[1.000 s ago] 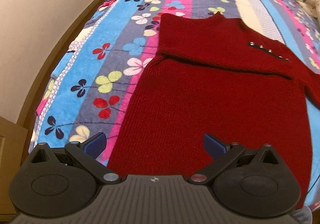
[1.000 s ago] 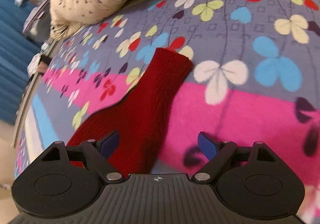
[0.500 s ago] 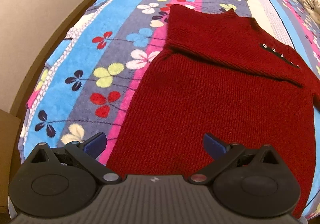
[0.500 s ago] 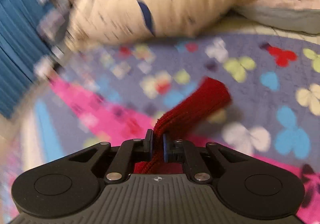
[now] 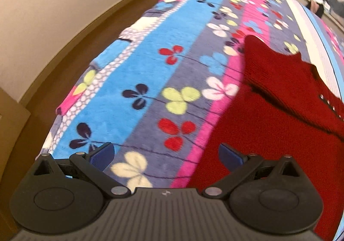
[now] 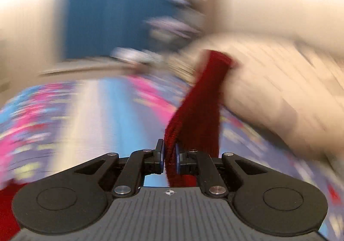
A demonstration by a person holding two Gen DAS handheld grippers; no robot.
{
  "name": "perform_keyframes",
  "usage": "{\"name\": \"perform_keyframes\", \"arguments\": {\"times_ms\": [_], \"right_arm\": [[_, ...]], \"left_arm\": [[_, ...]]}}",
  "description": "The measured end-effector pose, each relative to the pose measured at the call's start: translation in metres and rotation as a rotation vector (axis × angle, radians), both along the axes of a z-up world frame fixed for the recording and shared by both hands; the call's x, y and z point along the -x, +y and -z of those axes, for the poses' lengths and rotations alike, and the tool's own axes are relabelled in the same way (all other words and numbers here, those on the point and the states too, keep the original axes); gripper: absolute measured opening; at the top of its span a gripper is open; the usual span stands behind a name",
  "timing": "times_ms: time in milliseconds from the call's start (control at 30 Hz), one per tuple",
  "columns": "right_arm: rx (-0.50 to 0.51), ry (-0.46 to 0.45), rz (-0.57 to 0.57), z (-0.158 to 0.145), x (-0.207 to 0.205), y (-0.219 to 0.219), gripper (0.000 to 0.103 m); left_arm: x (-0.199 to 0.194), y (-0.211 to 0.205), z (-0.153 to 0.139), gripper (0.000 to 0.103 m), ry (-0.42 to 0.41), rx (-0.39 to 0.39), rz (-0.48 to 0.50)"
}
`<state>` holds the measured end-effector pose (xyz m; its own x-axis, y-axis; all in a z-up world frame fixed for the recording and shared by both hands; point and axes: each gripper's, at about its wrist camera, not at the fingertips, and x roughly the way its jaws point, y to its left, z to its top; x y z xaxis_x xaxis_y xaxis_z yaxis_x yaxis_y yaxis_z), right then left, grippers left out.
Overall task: Fold small clothes
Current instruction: 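Fold the held sleeve across the sweater chest with the right tool and release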
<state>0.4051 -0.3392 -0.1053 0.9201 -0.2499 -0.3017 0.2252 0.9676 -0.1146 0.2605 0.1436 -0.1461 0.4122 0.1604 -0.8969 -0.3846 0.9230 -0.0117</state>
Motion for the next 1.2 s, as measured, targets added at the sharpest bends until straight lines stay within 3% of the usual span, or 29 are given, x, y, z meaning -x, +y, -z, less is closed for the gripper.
{"name": "perform_keyframes", "arguments": {"times_ms": [67, 133, 200, 233, 300, 400, 533, 567, 600, 633, 700, 733, 767, 833, 933, 1000, 1067, 1200], "right_arm": [[0.070, 0.017, -0.217, 0.017, 0.004, 0.088, 0.012], [0.099, 0.121, -0.426, 0.055, 0.013, 0.163, 0.020], [0.092, 0.379, -0.575, 0.101, 0.024, 0.215, 0.062], [0.105, 0.455, -0.611, 0.120, 0.036, 0.228, 0.063], [0.130, 0.468, -0.637, 0.133, 0.060, 0.225, 0.061], [0.052, 0.433, -0.526, 0.115, 0.070, 0.169, 0.062], [-0.005, 0.341, -0.219, 0.086, 0.062, 0.076, 0.061], [-0.006, 0.336, -0.137, 0.087, 0.052, 0.053, 0.059], [-0.005, 0.340, -0.068, 0.092, 0.042, 0.031, 0.050], [0.000, 0.374, -0.032, 0.104, 0.031, 0.014, 0.045], [-0.047, 0.568, -0.014, 0.152, 0.006, -0.014, 0.039], [-0.071, 0.524, -0.014, 0.159, 0.009, -0.021, 0.041], [-0.061, 0.501, 0.002, 0.155, 0.013, -0.023, 0.053], [-0.129, 0.508, 0.044, 0.133, 0.024, -0.028, 0.056], [-0.269, 0.462, 0.020, 0.092, 0.075, -0.030, 0.059], [-0.259, 0.436, -0.010, 0.069, 0.126, -0.016, 0.074], [-0.233, 0.438, -0.022, 0.054, 0.182, 0.004, 0.080], [-0.209, 0.473, -0.073, 0.037, 0.290, 0.042, 0.084]], "left_arm": [[0.004, 0.011, 0.002, 0.103, 0.000, 0.014, -0.011], [0.007, 0.019, 0.004, 0.103, 0.005, 0.024, -0.018], [0.010, 0.026, 0.007, 0.103, 0.010, 0.032, -0.021], [0.010, 0.029, 0.008, 0.103, 0.011, 0.036, -0.021], [0.012, 0.035, 0.009, 0.103, -0.001, 0.039, -0.018], [0.009, 0.035, 0.013, 0.103, -0.011, 0.024, -0.006], [-0.002, 0.025, 0.022, 0.103, -0.005, 0.058, 0.021], [-0.004, 0.022, 0.023, 0.103, -0.008, 0.061, 0.027], [-0.006, 0.018, 0.024, 0.103, -0.005, 0.058, 0.030], [-0.008, 0.014, 0.025, 0.103, -0.003, 0.057, 0.036], [-0.012, 0.005, 0.029, 0.103, 0.009, 0.052, 0.062], [-0.014, 0.000, 0.030, 0.103, 0.019, 0.042, 0.071], [-0.016, -0.004, 0.031, 0.103, 0.024, 0.028, 0.087], [-0.017, -0.011, 0.030, 0.103, 0.027, 0.001, 0.118], [-0.012, -0.023, 0.027, 0.103, 0.023, -0.034, 0.164], [-0.004, -0.032, 0.027, 0.103, 0.034, -0.050, 0.198], [0.010, -0.043, 0.025, 0.103, 0.047, -0.051, 0.232], [0.057, -0.066, 0.012, 0.103, 0.062, -0.069, 0.309]]}}
